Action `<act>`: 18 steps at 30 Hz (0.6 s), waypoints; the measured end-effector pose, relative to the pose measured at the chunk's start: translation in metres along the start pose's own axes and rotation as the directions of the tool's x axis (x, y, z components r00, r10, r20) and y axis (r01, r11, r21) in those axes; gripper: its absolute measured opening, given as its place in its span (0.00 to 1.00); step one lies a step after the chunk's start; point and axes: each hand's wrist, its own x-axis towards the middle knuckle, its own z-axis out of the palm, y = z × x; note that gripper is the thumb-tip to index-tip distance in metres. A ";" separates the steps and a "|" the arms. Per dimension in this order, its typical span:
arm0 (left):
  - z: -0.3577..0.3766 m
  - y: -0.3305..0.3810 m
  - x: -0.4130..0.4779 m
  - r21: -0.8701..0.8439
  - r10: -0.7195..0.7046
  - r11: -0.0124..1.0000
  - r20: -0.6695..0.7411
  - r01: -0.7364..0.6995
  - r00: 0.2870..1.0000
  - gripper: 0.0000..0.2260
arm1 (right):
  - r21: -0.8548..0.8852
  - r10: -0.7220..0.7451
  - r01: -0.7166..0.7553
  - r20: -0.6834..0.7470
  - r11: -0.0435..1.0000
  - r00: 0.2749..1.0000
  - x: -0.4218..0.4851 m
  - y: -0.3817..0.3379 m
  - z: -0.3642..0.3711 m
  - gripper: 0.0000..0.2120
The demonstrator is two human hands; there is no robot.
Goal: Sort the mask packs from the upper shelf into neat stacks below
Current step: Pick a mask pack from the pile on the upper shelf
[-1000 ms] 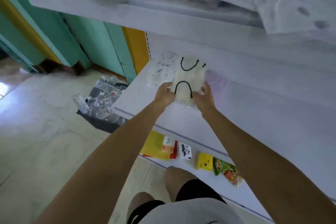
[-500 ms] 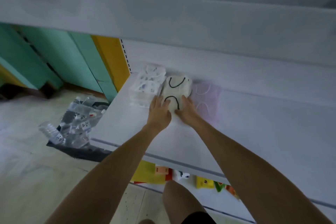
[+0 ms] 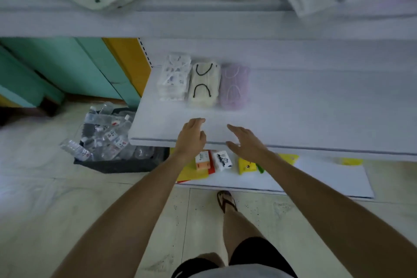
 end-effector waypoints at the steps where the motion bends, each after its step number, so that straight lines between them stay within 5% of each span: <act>1: -0.004 0.007 -0.015 0.018 0.021 1.000 0.029 -0.021 0.999 0.19 | -0.033 0.019 -0.018 0.026 0.999 0.999 -0.023 0.002 0.004 0.28; 9: -0.053 0.113 -0.095 0.042 0.362 0.932 -0.034 -0.361 0.931 0.18 | -0.209 -0.040 0.011 -0.136 0.978 0.990 -0.176 -0.013 -0.044 0.24; 18: -0.132 0.275 -0.108 0.119 0.658 0.747 -0.267 -0.654 0.704 0.17 | -0.306 -0.263 0.129 -0.452 0.943 0.852 -0.269 -0.040 -0.165 0.23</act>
